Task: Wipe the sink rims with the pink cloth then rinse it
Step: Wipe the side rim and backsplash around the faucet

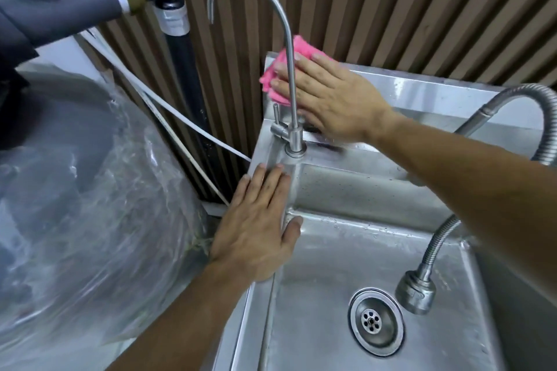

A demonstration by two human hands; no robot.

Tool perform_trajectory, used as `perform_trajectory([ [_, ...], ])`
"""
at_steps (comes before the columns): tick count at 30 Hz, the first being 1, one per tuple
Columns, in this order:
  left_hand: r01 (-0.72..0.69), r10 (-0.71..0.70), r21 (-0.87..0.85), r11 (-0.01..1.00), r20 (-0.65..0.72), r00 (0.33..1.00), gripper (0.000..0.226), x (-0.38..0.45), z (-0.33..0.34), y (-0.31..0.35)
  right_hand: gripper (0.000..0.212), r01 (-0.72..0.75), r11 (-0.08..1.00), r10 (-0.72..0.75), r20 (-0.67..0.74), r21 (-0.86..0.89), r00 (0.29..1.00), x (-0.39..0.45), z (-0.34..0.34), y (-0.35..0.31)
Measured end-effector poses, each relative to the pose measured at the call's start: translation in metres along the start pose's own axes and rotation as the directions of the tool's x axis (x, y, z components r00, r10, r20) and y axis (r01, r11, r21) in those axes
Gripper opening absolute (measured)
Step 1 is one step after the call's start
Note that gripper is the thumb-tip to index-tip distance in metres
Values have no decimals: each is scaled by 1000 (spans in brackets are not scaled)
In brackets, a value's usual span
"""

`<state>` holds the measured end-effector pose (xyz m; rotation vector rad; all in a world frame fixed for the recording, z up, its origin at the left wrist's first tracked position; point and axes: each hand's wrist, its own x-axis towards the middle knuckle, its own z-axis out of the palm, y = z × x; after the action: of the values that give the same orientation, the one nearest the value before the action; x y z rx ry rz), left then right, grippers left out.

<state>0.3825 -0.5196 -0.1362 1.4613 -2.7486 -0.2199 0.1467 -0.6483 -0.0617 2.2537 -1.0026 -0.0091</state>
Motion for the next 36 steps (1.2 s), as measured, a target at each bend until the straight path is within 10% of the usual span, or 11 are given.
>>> perform_trajectory([
  [4, -12, 13, 13, 1000, -12, 1000, 79, 2, 2, -2, 58, 1, 998, -1, -14, 63, 1000, 20, -3, 3],
  [12, 4, -4, 23, 1000, 6, 1000, 80, 0, -1, 0, 59, -548, 824, 554, 0, 146, 832, -70, -2, -20],
  [25, -3, 3, 60, 998, 5, 1000, 82, 0, 2, -1, 60, -530, 845, 535, -86, 75, 841, -47, 10, -31],
  [32, 8, -9, 58, 998, 19, 1000, 83, 0, -2, 1, 60, -921, 138, 990, -20, 365, 141, -61, 8, -55],
  [34, 14, -15, 65, 998, 16, 1000, 84, 1, -2, 1, 59, -903, 191, 980, -27, 384, 196, -44, 3, -52],
  [36, 15, -16, 68, 998, 15, 1000, 84, 1, -1, 1, 57, -833, 426, 898, -48, 353, 438, -27, 3, -54],
])
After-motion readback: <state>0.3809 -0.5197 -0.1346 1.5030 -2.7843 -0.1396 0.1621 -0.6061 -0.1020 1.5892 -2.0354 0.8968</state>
